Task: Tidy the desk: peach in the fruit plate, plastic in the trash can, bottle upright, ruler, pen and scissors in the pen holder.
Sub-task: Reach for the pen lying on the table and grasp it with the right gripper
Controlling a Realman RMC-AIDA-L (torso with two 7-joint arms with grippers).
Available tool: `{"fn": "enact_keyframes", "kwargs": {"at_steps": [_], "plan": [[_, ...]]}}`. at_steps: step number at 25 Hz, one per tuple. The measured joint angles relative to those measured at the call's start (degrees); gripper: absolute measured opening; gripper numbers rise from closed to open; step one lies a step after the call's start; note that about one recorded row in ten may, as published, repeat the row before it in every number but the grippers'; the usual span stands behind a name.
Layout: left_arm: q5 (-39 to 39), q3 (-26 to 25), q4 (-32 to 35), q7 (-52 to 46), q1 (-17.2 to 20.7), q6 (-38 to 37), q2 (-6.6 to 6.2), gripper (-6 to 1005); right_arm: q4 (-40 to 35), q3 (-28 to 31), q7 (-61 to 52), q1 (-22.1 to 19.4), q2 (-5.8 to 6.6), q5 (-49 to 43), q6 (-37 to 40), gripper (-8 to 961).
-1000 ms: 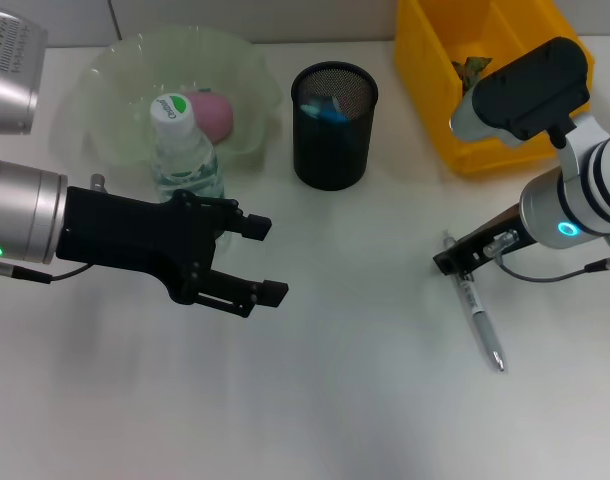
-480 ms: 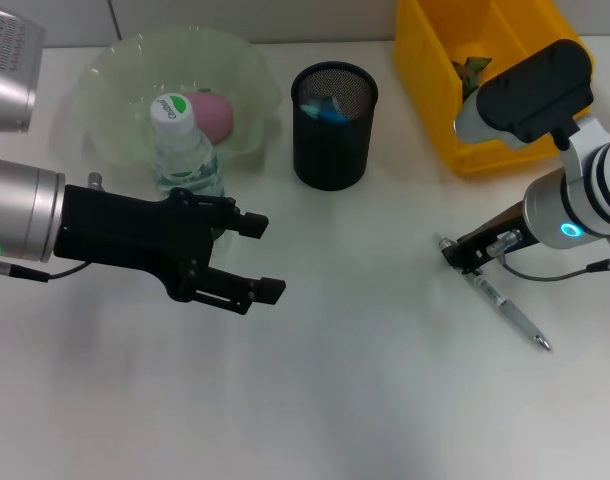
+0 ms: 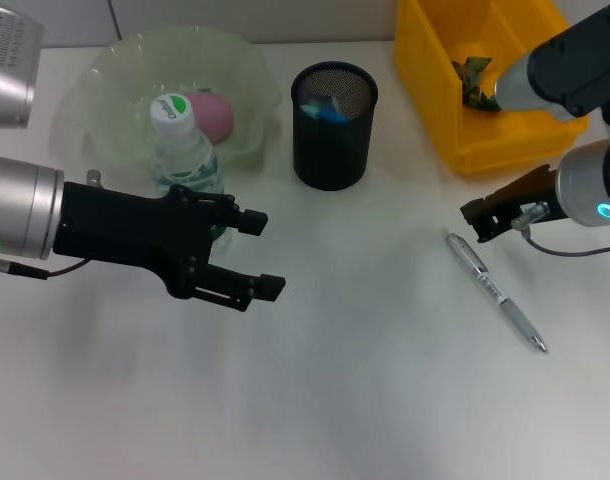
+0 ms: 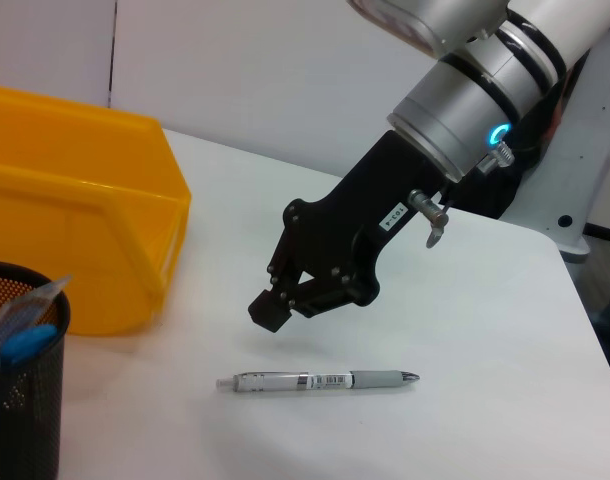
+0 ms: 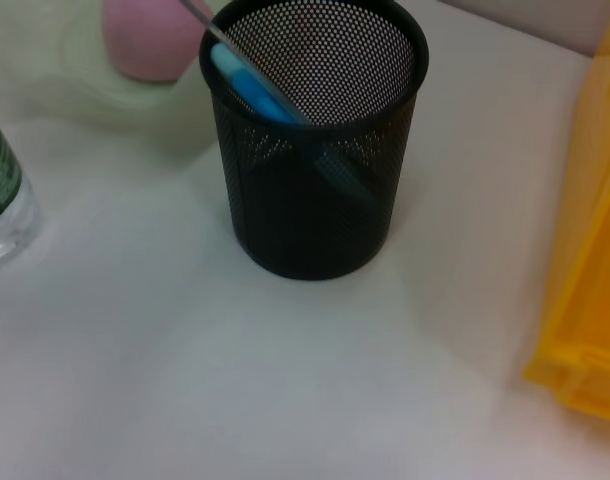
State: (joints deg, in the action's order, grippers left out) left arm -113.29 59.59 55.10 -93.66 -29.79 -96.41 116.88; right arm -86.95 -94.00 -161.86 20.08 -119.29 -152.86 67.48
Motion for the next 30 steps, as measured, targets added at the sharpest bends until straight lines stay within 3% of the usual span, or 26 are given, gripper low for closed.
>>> {"fn": "enact_keyframes", "kwargs": {"at_steps": [6, 22, 30], "plan": [[0.0, 0.0, 0.0, 0.0, -0.1, 0.0, 0.01, 856, -1.0, 0.4, 0.1, 0.9, 0.03, 0.1, 5.5, 17], [0.0, 0.0, -0.3, 0.2, -0.3, 0.1, -0.16, 857, 1.1, -0.3, -0.8, -0.8, -0.3, -0.2, 6.4, 326], [0.0, 0.0, -0.4, 0.1, -0.4, 0.2, -0.1, 856, 2.5, -0.3, -0.8, -0.9, -0.33, -0.3, 5.7, 321]]}}
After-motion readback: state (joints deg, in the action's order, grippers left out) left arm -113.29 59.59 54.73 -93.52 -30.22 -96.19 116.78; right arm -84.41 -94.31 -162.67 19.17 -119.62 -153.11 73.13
